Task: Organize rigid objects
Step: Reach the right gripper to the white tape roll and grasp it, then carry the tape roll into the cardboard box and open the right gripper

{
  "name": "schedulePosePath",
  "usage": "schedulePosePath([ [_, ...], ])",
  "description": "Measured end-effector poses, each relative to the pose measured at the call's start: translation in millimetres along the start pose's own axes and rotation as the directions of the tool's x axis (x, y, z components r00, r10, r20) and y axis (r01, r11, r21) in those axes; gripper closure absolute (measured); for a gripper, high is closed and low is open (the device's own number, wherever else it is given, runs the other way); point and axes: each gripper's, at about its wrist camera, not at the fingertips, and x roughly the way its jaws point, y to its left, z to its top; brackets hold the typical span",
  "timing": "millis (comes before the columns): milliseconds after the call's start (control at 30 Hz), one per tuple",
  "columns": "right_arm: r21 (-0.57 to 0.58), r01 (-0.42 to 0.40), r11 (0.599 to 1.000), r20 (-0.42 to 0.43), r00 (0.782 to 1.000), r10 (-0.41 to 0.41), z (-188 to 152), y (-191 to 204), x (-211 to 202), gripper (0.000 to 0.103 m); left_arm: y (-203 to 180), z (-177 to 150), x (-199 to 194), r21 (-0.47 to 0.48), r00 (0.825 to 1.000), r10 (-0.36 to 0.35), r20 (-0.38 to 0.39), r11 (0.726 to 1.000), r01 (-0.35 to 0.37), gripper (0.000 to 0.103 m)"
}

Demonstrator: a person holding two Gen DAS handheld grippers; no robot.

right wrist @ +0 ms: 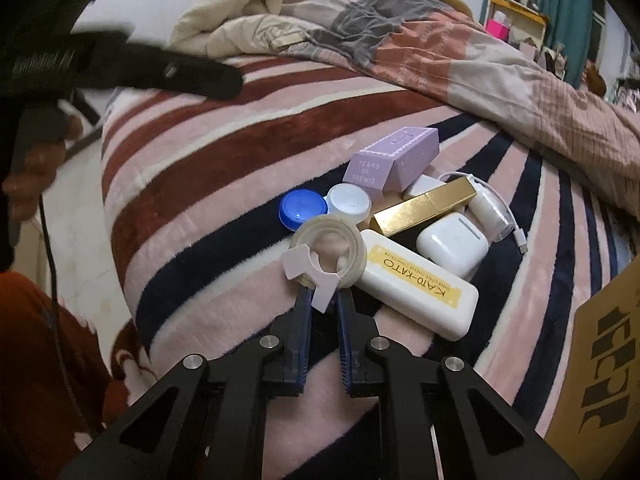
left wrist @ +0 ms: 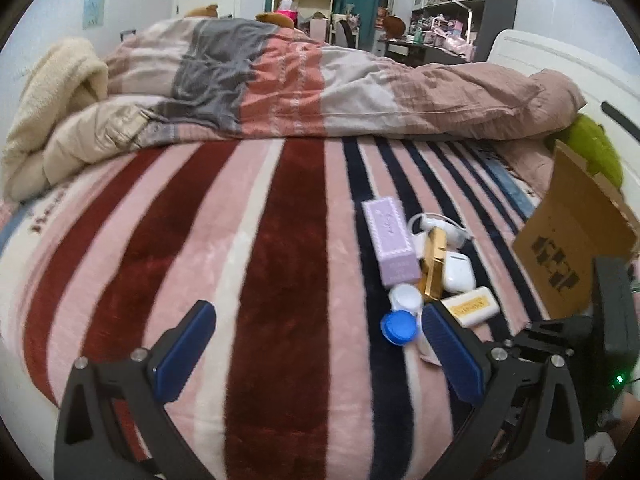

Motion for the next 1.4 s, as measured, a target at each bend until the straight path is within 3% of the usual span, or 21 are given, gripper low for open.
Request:
schedulePosePath([
  [100,0.008,0.006,1.0,0.018,1.0,-0.006,-0.2,1.2,-1.6,0.086,1.1,-1.9,-0.2,0.005,1.0,0.018,-0.024,1.0,-0.018,0.001],
  [167,-0.011,0.031,0.999,0.047,0.998,-0.03,1.1,4.8,-3.8,0.058,1.6,-1.5,-3.2,0.018,0.999,0.037,-0.029,0.999,-0.036,0.001],
  [200,-0.027,0.041,0.999,0.055,0.998,-0.04,2.0,6.5,-4.1,0.056,3.0,-0.2,-5.9,0.013,0.999,0.031,-0.032,0.999,-0.03,0.001],
  [433,-0.108,0.066,0.992,0.088,0.995,-0.056,10.2,11.6,5.8,0.056,7.6,5.2,-9.8,-0.017,0.995,-0.056,-0.085,0.998,0.054,0.001],
  [533,-0.181,0.122,0.976,0.096,0.99,-0.105,7.7,20.2,11.4,0.056,5.7,7.0,-4.4,-0.004,0.991,-0.052,-0.122,0.999,0.052,0.001],
  [633,-0.221,0.176,0.959,0.104,0.982,-0.156,4.3,24.2,10.8,0.063,2.8,11.1,-3.7,0.011,0.987,-0.062,-0.148,0.998,0.064,0.001],
  [833,-0.176,0.115,0.978,0.142,0.986,-0.09,9.0,13.7,-18.8,0.063,-25.6,31.8,-15.6,0.067,0.973,-0.158,-0.167,0.983,0.171,0.001],
  [900,-0.137,0.068,0.988,0.173,0.984,-0.044,20.3,5.1,-39.3,0.063,-45.5,43.9,-22.6,0.097,0.963,-0.211,-0.17,0.969,0.229,0.002],
  [1033,-0.075,0.003,0.997,0.248,0.969,0.016,42.4,-15.8,-84.4,0.063,-80.2,69.3,-30.1,0.132,0.942,-0.279,-0.186,0.943,0.305,0.025],
  [1300,-0.014,0.041,0.999,0.36,0.932,-0.033,52.7,-67.8,-153.0,0.063,-165.8,114.7,-24.0,0.192,0.887,-0.4,-0.231,0.875,0.445,0.048],
  [1400,0.028,0.071,0.997,0.376,0.923,-0.076,46.7,-94.9,-174.4,0.063,-207.7,130.6,-14.7,0.209,0.856,-0.446,-0.262,0.84,0.501,0.055],
])
